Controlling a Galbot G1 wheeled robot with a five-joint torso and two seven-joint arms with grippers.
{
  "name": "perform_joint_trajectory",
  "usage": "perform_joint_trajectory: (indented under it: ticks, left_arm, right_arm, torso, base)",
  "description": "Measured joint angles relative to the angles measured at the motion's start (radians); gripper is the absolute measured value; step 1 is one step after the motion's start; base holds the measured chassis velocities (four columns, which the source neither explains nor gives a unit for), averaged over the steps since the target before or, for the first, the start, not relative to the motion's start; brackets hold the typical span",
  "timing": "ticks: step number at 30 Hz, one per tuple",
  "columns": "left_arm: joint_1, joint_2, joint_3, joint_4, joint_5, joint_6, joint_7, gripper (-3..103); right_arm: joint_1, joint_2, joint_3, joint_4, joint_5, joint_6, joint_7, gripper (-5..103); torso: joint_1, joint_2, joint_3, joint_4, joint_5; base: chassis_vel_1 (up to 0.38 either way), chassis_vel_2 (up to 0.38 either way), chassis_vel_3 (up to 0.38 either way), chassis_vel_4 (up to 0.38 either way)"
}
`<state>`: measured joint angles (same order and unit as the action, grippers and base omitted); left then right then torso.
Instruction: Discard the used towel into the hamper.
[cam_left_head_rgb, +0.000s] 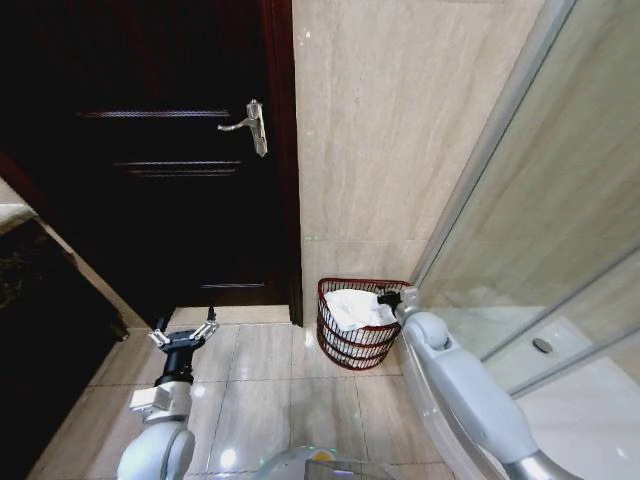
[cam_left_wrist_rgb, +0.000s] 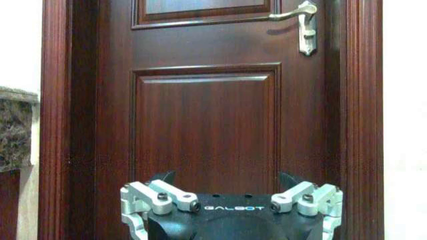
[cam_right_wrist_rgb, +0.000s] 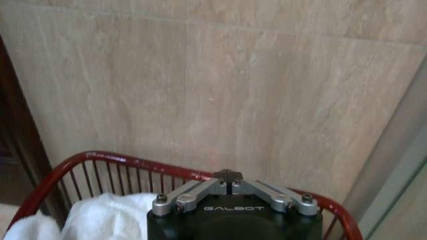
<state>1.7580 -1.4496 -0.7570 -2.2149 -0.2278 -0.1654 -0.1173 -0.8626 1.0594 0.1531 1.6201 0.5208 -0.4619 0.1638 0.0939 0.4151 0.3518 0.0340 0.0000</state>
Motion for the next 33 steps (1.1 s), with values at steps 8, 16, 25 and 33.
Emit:
perform_joint_trajectory:
  ticks: [8, 16, 25, 33]
  left_arm:
    - [-0.024, -0.035, 0.009, 0.005, 0.016, -0.007, 0.001, 100]
    - [-0.045, -0.041, 0.021, -0.022, 0.019, 0.001, 0.002, 100]
    - [-0.061, -0.036, 0.018, 0.003, 0.007, -0.003, 0.007, 100]
    - [-0.078, -0.034, 0.010, 0.031, -0.009, -0.007, 0.011, 100]
  right_arm:
    - [-0.012, -0.025, -0.016, -0.026, 0.030, -0.005, -0.072, 0]
    - [0.081, 0.003, -0.063, -0.120, 0.060, -0.014, -0.134, 0]
    - [0.035, -0.084, -0.030, 0.038, 0.088, -0.167, -0.118, 20]
    - [-0.032, -0.144, -0.003, 0.103, 0.128, -0.243, -0.059, 52]
  torso:
    - [0.000, 0.000, 0.000, -0.0003, -0.0002]
    - [0.000, 0.000, 0.000, 0.0003, 0.0002]
    - [0.000, 0.000, 0.000, -0.0004, 0.0002]
    - [0.000, 0.000, 0.000, -0.0001, 0.0000]
  base:
    - [0.000, 0.000, 0.000, 0.000]
    - [0.000, 0.000, 0.000, 0.000]
    - [0.000, 0.000, 0.000, 0.000]
    - [0.000, 0.000, 0.000, 0.000]
